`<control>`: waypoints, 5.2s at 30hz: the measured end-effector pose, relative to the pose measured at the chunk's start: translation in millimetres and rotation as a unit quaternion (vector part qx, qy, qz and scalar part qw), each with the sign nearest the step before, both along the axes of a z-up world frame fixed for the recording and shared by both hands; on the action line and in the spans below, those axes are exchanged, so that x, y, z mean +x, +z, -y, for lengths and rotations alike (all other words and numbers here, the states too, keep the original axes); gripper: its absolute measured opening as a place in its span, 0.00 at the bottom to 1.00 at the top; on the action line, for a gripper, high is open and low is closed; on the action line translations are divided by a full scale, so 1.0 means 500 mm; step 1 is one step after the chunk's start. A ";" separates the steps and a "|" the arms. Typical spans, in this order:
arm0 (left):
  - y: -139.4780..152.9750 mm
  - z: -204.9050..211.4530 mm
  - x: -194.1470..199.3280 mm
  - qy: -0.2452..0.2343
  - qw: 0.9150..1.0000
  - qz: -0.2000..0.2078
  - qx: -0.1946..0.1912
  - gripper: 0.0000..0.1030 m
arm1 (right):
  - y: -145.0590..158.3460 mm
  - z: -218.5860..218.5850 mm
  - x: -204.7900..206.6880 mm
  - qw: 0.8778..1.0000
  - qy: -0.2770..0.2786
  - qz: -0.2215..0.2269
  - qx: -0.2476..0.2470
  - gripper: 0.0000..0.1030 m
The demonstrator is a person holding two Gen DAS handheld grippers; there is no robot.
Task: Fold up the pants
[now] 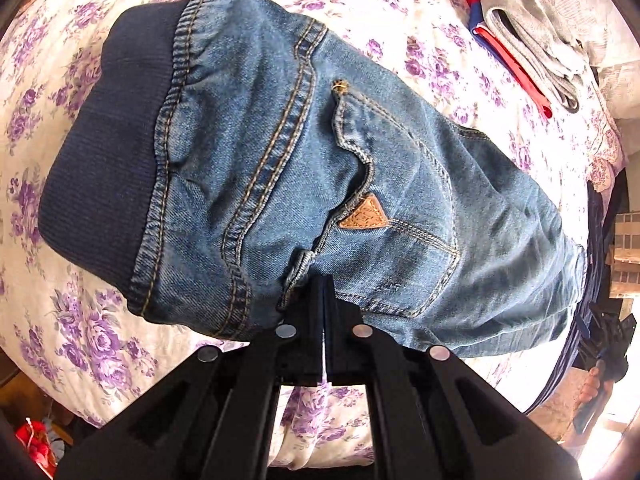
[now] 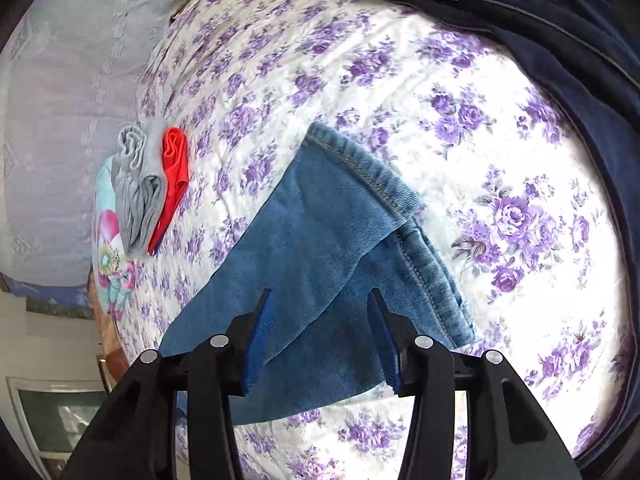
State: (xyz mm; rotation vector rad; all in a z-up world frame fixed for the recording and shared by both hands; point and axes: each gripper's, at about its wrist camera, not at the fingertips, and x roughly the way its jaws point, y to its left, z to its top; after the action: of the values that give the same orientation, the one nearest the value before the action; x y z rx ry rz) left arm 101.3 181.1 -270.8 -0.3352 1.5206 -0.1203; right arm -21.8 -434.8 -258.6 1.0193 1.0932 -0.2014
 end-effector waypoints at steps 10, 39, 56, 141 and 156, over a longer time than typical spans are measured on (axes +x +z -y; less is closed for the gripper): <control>0.000 0.020 0.016 -0.016 1.000 -0.012 0.019 0.02 | -0.006 0.020 0.032 0.999 -0.032 0.032 0.005 0.06; 0.127 0.193 -0.007 -0.232 0.968 0.079 -0.052 0.07 | 0.181 -0.147 0.044 0.943 0.222 -0.053 -0.241 0.37; -0.046 0.206 -0.040 -0.186 0.979 -0.011 -0.081 0.07 | 0.014 -0.806 0.434 0.772 0.618 0.034 -0.144 0.29; 0.110 0.593 -0.034 -0.350 0.934 0.046 -0.058 0.15 | -0.049 -0.025 -0.062 0.994 0.019 0.110 0.009 0.22; -0.040 0.796 -0.052 -0.355 0.933 0.025 -0.047 0.09 | 0.015 -0.086 -0.030 0.991 0.078 0.098 -0.053 0.22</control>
State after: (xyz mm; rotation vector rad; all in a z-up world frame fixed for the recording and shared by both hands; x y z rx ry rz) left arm 75.4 -217.0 -291.0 0.1602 1.5261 -0.7689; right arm -37.0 -391.8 -250.9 0.8364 0.9673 -0.0309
